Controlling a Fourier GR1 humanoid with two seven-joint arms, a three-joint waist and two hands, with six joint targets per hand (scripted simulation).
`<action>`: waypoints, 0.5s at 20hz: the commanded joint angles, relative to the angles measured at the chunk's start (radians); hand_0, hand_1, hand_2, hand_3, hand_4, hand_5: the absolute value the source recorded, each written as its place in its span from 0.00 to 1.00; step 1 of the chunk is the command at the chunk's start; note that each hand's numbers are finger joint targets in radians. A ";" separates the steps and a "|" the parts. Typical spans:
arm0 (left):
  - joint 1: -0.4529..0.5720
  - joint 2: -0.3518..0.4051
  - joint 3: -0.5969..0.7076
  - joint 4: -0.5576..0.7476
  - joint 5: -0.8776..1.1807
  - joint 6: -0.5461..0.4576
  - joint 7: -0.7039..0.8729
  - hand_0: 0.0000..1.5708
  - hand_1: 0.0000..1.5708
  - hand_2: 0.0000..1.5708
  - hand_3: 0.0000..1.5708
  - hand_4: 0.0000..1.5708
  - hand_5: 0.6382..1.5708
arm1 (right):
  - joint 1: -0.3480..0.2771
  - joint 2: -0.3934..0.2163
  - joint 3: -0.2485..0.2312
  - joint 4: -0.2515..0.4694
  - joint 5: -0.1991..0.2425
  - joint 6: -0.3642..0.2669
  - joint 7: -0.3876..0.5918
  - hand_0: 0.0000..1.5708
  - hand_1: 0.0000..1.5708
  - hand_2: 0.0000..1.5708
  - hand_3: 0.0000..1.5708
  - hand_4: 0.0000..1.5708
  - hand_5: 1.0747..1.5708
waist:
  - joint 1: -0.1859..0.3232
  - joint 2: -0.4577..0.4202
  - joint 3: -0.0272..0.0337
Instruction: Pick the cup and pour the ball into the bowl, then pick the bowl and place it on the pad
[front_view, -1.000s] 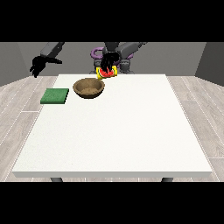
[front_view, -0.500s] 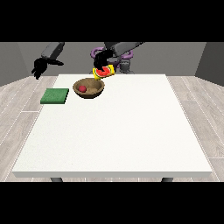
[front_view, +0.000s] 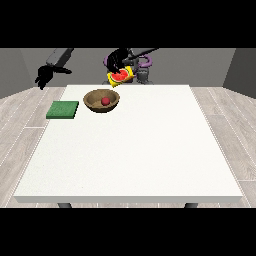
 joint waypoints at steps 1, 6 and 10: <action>0.013 0.022 0.028 -0.045 -0.034 -0.001 -0.061 0.96 0.96 1.00 1.00 0.77 0.88 | 0.005 -0.039 -0.026 0.040 -0.030 0.034 0.045 0.00 0.00 0.00 0.00 0.13 0.95 | 0.033 0.011 0.0000; 0.166 0.045 0.216 -0.168 0.189 0.188 -0.040 0.00 0.00 1.00 1.00 0.81 0.87 | 0.061 0.021 -0.010 0.033 -0.027 0.012 0.058 0.00 0.00 0.00 0.00 0.29 0.97 | 0.109 -0.038 -0.0042; 0.190 0.114 0.420 -0.198 0.350 0.280 -0.073 0.26 0.26 1.00 1.00 0.64 1.00 | 0.042 -0.004 -0.023 0.016 -0.046 0.014 0.103 0.00 0.00 0.00 0.00 0.29 0.97 | 0.114 -0.017 -0.0051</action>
